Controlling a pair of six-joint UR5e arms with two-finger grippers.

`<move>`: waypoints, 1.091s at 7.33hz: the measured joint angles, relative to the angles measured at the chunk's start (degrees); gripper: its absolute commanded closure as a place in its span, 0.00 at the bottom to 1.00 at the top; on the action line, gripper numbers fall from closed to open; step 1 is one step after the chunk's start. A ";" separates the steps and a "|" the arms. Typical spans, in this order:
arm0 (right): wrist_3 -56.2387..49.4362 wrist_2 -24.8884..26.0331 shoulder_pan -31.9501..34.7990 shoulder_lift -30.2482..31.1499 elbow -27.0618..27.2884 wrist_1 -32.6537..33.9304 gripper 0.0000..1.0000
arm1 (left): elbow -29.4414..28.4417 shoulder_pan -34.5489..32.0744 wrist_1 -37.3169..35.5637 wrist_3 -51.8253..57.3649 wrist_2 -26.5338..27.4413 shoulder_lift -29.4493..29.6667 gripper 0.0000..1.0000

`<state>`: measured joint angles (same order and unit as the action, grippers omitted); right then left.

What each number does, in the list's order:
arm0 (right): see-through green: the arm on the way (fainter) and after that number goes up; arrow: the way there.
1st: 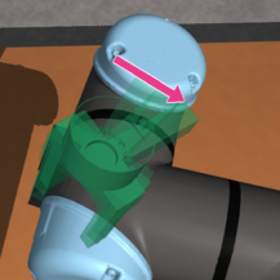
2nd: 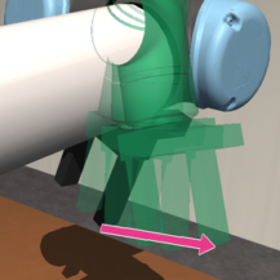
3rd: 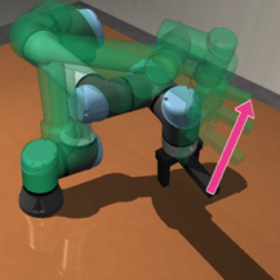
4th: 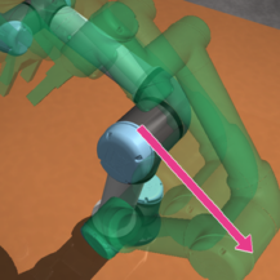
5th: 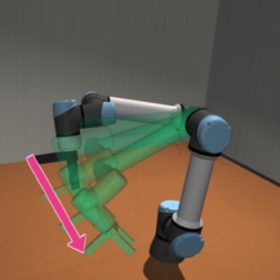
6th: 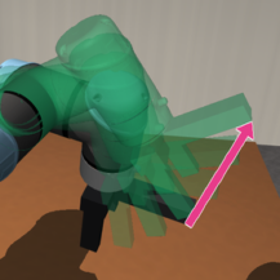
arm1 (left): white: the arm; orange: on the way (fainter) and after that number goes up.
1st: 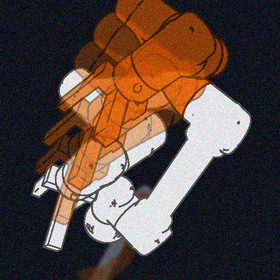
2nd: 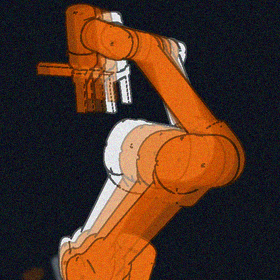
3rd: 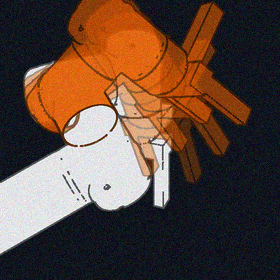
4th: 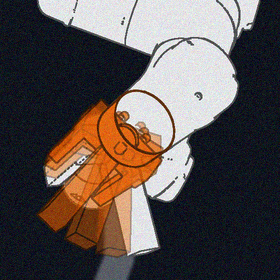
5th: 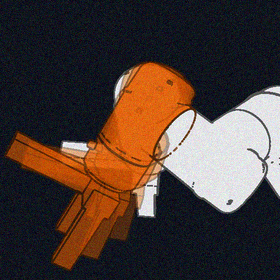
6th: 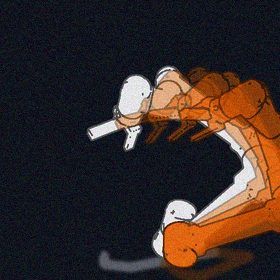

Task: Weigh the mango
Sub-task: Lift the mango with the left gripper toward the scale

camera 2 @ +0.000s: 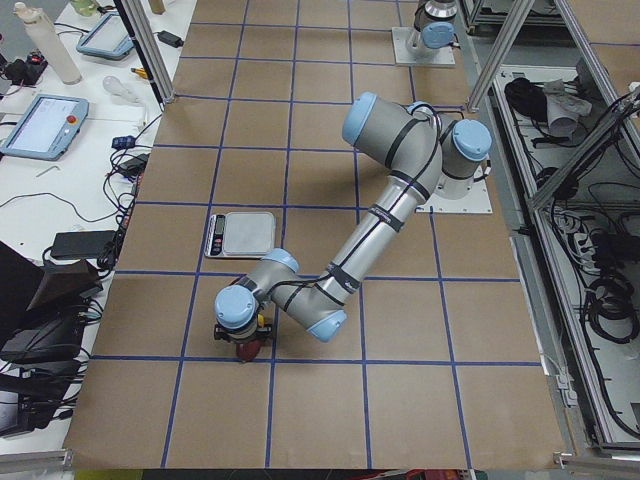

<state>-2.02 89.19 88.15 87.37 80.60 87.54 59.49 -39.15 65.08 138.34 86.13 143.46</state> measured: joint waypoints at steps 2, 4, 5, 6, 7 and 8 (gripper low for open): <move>0.00 -0.02 0.00 0.01 0.00 0.00 0.00 | 0.03 0.11 -0.38 0.04 -0.16 0.48 0.41; 0.00 0.01 0.00 0.02 0.00 0.00 0.00 | 0.03 0.46 -0.61 1.82 -1.54 0.58 1.00; 0.00 0.02 0.00 0.02 0.00 0.00 0.00 | 0.02 0.51 -0.87 2.67 -2.19 0.53 1.00; 0.00 0.00 0.00 0.03 0.00 0.00 0.00 | 0.02 0.54 -1.05 3.02 -2.49 0.28 1.00; 0.00 -0.02 0.00 0.04 0.00 0.00 0.00 | 0.02 0.54 -0.92 3.05 -2.52 -0.27 1.00; 0.00 -0.02 0.00 0.04 0.00 0.00 0.00 | 0.19 0.36 -0.14 2.85 -2.37 -1.27 1.00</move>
<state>-2.02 89.17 88.15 87.40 80.60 87.54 59.68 -38.79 64.94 141.19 83.76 142.19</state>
